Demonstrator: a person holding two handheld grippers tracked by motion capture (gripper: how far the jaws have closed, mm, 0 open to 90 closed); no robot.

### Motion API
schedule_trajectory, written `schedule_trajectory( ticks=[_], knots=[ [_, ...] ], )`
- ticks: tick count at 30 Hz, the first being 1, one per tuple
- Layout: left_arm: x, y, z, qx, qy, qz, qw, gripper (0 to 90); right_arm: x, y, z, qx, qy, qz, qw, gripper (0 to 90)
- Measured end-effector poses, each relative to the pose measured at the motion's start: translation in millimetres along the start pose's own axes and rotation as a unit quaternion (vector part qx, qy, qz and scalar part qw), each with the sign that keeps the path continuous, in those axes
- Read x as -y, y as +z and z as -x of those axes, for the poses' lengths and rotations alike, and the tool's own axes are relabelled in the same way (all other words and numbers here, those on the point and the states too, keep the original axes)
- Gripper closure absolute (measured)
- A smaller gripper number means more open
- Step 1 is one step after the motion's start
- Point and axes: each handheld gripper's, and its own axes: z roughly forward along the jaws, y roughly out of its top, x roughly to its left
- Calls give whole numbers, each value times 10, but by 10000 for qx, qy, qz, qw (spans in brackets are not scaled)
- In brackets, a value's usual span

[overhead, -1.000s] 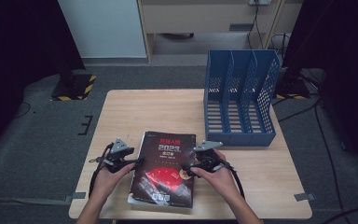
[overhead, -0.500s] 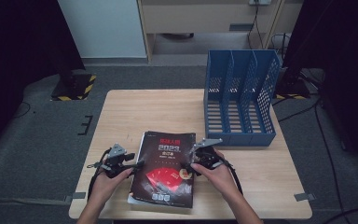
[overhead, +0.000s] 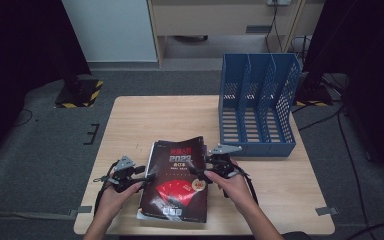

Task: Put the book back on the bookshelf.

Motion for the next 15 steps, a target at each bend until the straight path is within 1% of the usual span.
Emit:
schedule_trajectory(
  ticks=[2, 4, 8, 13, 15],
  knots=[
    [1, 4, 3, 6, -10, 15, 10000, 389, 11, 17, 1, 13, 21, -93, 10000, 252],
    [2, 8, 6, 6, -24, 30, 10000, 389, 14, 21, 2, 15, 17, -110, 9999, 252],
    [5, 9, 3, -9, -33, 25, 10000, 373, 51, 57, 54, -22, 102, -251, 9996, 254],
    [7, 9, 2, -21, -33, 24, 10000, 365, 70, 59, 106, -129, 179, -197, 9996, 321],
    [6, 7, 3, -41, -2, 15, 10000, 362, 57, 36, 103, -137, 189, -96, 9997, 357]
  ],
)
